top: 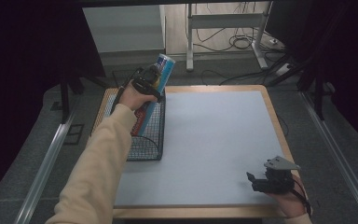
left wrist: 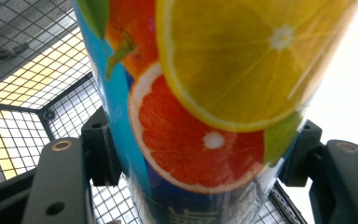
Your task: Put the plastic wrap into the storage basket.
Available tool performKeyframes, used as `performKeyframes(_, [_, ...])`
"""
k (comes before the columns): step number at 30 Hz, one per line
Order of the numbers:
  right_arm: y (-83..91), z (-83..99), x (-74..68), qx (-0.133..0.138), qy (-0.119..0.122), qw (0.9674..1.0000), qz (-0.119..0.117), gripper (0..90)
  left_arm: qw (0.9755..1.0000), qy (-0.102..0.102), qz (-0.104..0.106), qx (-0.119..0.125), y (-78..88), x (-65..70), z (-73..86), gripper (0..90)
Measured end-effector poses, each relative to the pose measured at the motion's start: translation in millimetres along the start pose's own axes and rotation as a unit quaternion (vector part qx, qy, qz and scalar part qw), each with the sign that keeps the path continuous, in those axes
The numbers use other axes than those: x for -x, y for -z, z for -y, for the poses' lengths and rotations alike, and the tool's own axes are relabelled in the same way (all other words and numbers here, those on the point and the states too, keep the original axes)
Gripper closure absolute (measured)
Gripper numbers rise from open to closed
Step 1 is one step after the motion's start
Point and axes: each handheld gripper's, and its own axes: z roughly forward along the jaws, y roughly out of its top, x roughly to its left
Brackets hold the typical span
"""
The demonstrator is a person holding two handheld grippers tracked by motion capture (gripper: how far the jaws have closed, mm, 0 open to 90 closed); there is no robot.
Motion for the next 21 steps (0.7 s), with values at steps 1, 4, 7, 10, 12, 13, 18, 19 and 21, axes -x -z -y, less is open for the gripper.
performKeyframes(1, [0.0,-0.1,0.0,0.0,0.0,1.0,0.0,9.9,1.0,0.0,-0.001,-0.003,-1.4,-1.2,0.2,31.9])
performKeyframes(4, [-0.3,0.0,-0.1,0.0,-0.001,1.0,0.0,9.9,1.0,-0.001,-0.003,-0.006,-4.1,-3.1,0.0,31.9])
performKeyframes(7, [-0.4,0.2,0.3,0.0,-0.001,1.0,0.0,9.9,0.9999,0.0,-0.009,-0.006,-7.3,-5.0,-1.7,31.9])
performKeyframes(10, [-0.7,0.4,0.5,-0.001,0.0,1.0,0.001,9.9,0.9998,-0.003,-0.014,-0.011,-12.0,-6.6,-4.6,31.9])
performKeyframes(12, [-0.7,0.2,0.4,-0.001,0.0,1.0,0.001,9.9,0.9998,-0.004,-0.015,-0.015,-15.6,-7.2,-6.7,31.9])
performKeyframes(13, [-0.9,0.2,0.4,-0.001,0.0,1.0,0.001,9.9,0.9998,0.0,-0.014,-0.015,-18.6,-7.0,-7.7,31.9])
performKeyframes(18, [-1.1,0.5,0.3,-0.002,0.001,1.0,0.003,9.8,0.9994,-0.005,-0.018,-0.03,-33.9,-8.9,-13.3,31.9])
performKeyframes(19, [-0.8,0.5,0.1,-0.002,0.0,1.0,0.003,9.9,0.9992,-0.003,-0.018,-0.035,-36.1,-9.2,-14.4,31.9])
performKeyframes(21, [-0.6,0.7,0.4,-0.001,0.0,1.0,0.002,9.9,0.9986,0.0,-0.026,-0.046,-40.7,-10.5,-16.8,31.9])
